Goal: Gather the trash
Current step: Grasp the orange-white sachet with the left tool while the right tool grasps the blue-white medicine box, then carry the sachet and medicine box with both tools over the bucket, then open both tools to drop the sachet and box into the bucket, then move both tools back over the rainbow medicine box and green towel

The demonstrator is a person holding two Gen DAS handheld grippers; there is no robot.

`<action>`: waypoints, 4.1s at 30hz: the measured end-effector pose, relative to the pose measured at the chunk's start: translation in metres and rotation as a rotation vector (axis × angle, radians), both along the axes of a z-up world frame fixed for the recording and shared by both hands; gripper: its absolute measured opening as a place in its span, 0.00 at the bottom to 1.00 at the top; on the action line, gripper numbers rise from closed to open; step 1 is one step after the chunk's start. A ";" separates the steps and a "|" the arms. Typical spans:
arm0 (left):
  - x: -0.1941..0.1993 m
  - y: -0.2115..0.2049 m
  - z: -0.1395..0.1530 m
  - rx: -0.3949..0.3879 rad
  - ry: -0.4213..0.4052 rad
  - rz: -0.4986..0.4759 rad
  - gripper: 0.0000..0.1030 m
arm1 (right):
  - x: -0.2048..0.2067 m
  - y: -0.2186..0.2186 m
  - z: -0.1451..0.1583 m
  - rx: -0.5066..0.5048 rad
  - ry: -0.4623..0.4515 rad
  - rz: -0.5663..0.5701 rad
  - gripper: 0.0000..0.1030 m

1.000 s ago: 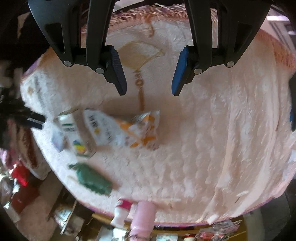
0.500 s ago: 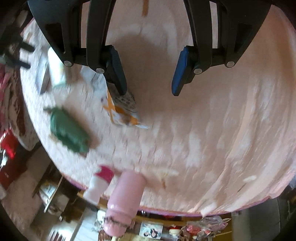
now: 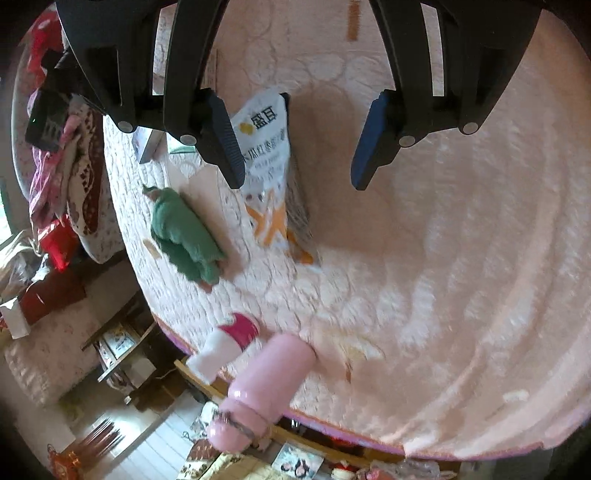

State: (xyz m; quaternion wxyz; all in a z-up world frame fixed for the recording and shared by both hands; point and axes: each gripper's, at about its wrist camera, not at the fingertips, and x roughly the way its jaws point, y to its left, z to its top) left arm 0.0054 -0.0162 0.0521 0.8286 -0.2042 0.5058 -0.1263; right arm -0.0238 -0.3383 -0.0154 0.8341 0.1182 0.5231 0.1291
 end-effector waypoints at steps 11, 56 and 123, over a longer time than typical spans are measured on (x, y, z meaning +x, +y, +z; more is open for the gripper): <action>0.024 -0.038 -0.021 0.077 0.017 -0.010 0.57 | 0.041 0.024 -0.009 -0.112 -0.031 -0.027 0.76; -0.070 -0.176 0.059 0.166 -0.147 -0.345 0.21 | -0.054 -0.072 0.063 -0.201 -0.238 0.011 0.48; -0.097 -0.419 0.024 0.086 -0.127 -0.611 0.51 | -0.126 -0.318 0.008 -0.265 -0.055 -0.418 0.63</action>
